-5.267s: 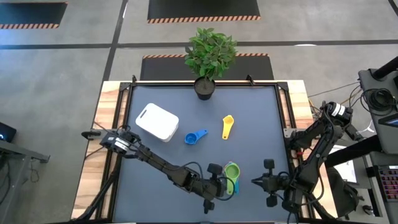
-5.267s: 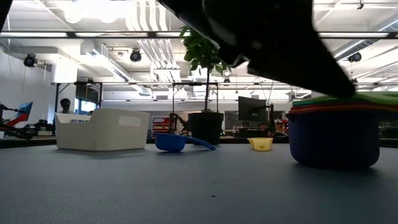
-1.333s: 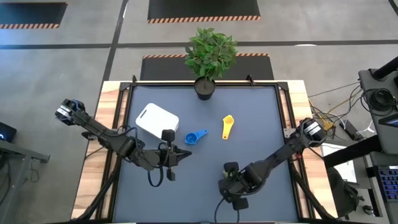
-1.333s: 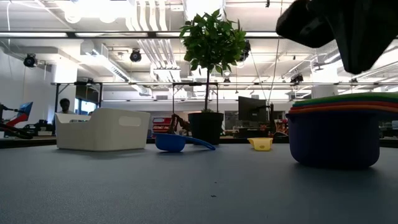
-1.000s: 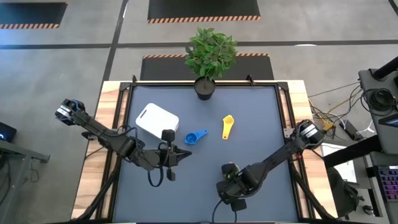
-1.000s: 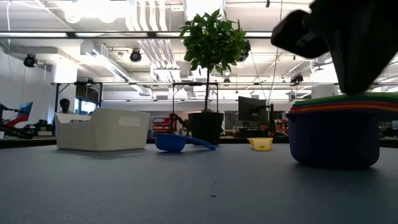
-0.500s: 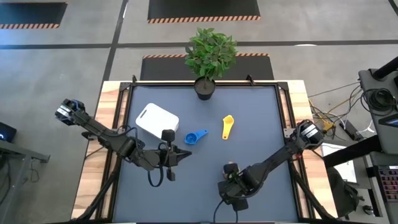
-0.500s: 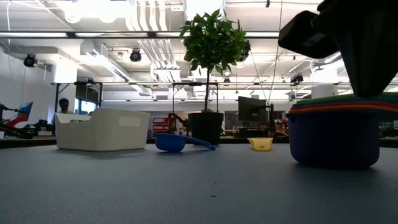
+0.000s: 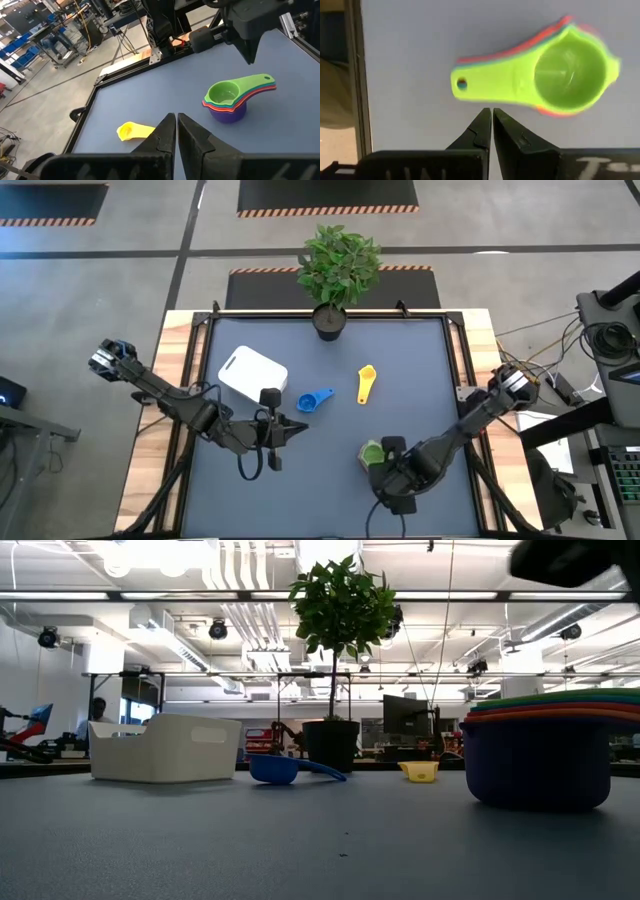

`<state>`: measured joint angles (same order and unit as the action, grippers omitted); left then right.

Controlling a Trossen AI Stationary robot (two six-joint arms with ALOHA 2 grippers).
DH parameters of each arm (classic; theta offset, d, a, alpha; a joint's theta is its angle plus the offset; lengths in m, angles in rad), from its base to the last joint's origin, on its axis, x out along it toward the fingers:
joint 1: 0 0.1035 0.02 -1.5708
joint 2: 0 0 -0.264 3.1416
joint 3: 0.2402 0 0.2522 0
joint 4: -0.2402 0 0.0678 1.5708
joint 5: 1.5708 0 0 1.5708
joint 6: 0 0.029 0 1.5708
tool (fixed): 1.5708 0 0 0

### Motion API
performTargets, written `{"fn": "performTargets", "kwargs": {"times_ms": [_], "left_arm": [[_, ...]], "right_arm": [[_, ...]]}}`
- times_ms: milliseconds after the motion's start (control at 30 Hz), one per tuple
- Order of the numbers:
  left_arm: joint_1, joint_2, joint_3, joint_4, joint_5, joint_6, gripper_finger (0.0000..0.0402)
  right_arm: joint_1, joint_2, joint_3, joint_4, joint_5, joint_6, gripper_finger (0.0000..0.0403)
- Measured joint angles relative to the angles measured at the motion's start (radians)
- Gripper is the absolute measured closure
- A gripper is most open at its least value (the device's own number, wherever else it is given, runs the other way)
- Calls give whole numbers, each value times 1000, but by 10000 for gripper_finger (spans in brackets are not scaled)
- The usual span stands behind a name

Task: Nest measuring cups in basket
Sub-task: Stack the blue measuring cup on the light green measuring cup

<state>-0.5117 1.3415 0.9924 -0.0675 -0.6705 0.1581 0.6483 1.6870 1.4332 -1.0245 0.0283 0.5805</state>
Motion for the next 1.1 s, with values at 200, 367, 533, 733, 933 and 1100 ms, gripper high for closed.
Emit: {"fn": "performTargets", "kwargs": {"times_ms": [200,367,533,733,933,1100], "left_arm": [[0,0,0,5,0,0,402],[0,0,0,7,0,0,402],[0,0,0,6,0,0,402],[0,0,0,5,0,16,402],[0,-1,0,-9,-25,65,402],[0,-3,0,-26,-186,91,402]], "right_arm": [[23,4,-76,7,-2,49,394],[23,-12,-119,-5,4,50,394],[18,-35,-130,-165,123,41,394],[-48,-107,-130,-228,325,-46,394],[-243,-175,-130,-39,363,-327,394],[-432,-173,-129,194,243,-598,394]]}}
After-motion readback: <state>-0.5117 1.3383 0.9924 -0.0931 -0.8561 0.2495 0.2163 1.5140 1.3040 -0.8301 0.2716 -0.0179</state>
